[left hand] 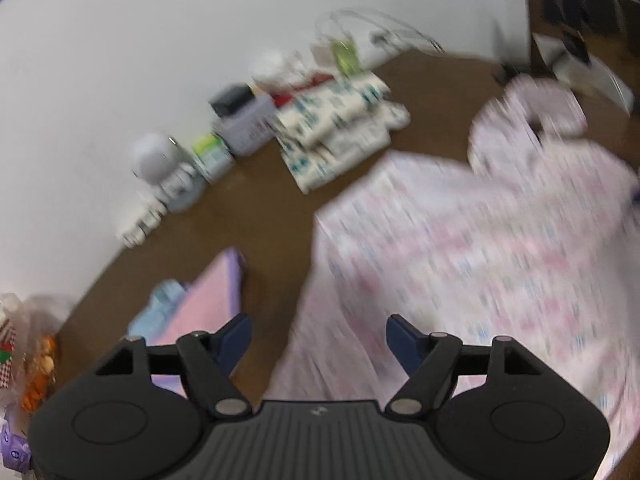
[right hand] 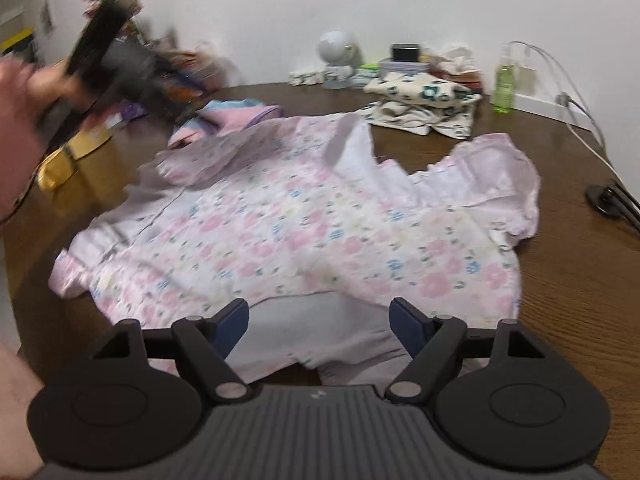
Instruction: Fold clothes
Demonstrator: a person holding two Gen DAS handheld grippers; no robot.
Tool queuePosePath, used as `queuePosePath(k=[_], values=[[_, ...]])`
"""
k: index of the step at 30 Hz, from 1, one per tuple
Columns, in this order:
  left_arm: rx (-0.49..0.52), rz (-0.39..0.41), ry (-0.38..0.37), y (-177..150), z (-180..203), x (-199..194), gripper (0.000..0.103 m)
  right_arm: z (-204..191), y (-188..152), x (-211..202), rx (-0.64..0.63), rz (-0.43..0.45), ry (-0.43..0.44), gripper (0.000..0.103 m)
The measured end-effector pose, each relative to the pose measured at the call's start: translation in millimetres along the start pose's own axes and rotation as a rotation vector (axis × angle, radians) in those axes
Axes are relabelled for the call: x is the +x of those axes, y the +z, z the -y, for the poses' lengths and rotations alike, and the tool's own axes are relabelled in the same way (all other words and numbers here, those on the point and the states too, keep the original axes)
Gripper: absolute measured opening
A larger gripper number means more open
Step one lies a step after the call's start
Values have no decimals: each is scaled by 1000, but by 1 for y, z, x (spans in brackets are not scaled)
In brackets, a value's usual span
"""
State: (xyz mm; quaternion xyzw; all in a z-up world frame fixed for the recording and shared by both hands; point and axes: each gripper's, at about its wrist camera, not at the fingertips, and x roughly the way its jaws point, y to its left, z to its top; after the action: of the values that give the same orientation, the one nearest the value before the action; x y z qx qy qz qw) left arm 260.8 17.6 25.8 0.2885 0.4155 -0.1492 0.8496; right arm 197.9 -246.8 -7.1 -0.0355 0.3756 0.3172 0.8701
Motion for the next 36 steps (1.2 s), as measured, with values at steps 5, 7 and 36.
queuePosePath(k=[5, 7, 36], values=[[16, -86, 2, -16, 9, 22, 42, -1, -2, -1, 18, 3, -6, 79], [-10, -104, 28, -16, -2, 28, 11, 0, -4, -4, 23, 3, -16, 79], [-174, 1, 70, -109, 42, -37, 59, 23, -8, 16, -22, -66, -222, 67]])
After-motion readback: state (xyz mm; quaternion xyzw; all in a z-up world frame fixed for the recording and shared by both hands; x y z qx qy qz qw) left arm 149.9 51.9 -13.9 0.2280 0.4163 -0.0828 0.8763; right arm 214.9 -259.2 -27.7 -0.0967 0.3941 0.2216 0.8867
